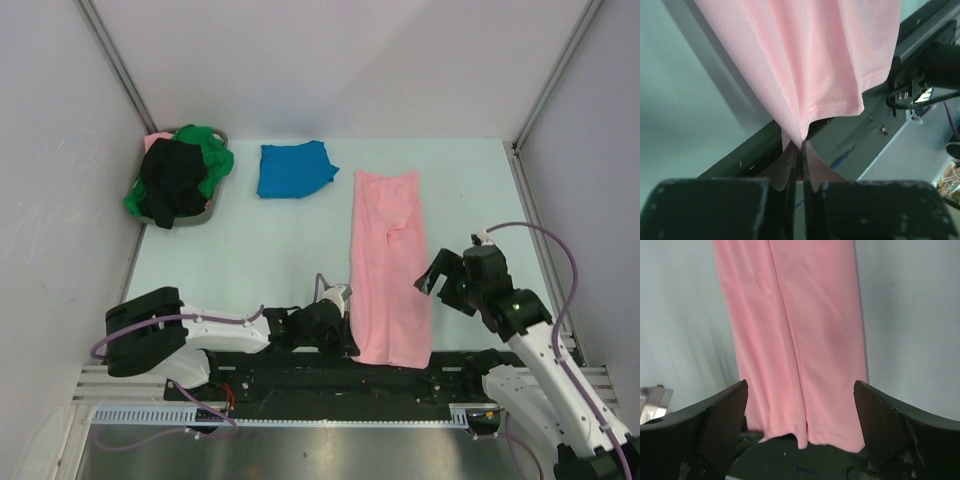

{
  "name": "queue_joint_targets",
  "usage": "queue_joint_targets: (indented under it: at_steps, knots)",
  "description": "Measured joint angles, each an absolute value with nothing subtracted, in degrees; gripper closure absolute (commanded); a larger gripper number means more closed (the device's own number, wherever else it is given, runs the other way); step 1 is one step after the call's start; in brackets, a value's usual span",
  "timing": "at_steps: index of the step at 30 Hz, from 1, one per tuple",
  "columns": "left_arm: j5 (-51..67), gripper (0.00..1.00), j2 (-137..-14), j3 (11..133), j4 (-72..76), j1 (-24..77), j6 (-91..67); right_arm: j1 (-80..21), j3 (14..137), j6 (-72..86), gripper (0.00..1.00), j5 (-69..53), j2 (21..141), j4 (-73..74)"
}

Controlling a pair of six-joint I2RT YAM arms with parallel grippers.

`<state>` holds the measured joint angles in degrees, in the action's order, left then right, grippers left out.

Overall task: Fold and stack the t-shirts
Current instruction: Fold the tshirt

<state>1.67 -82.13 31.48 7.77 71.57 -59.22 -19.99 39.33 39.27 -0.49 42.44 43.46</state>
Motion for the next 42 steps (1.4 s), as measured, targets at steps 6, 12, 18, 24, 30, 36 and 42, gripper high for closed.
queue_joint_targets:
  at_steps: [6, 12, 18, 24, 30, 36, 42]
  knots:
    - [1.43, 1.00, -81.56, 29.41, 9.17, 72.47, -60.51, -26.89, 36.84, 48.05, 0.11, 0.89, 32.32, 52.84]
    - [0.99, 1.00, -80.82, 26.96, 9.80, 72.51, -61.58, -32.99, 32.80, 55.70, 0.12, 2.87, 28.01, 57.34]
    - [0.05, 1.00, -79.15, 26.39, 10.48, 72.62, -62.37, -37.21, 30.44, 59.88, 0.17, 5.23, 28.12, 59.57]
    - [-1.10, 1.00, -78.96, 26.26, 10.68, 72.62, -62.57, -40.21, 27.24, 62.35, 0.27, 5.98, 28.99, 59.09]
    - [-1.32, 1.00, -78.96, 26.74, 10.72, 72.38, -62.54, -45.60, 24.12, 65.82, 0.32, 6.31, 30.15, 58.81]
    - [-1.32, 1.00, -79.07, 27.09, 11.33, 71.83, -62.57, -53.58, 23.77, 71.48, 0.39, 9.23, 33.26, 58.19]
    - [-1.26, 1.00, -79.48, 27.66, 11.42, 71.48, -62.54, -62.13, 22.79, 79.66, 0.36, 13.65, 35.88, 58.04]
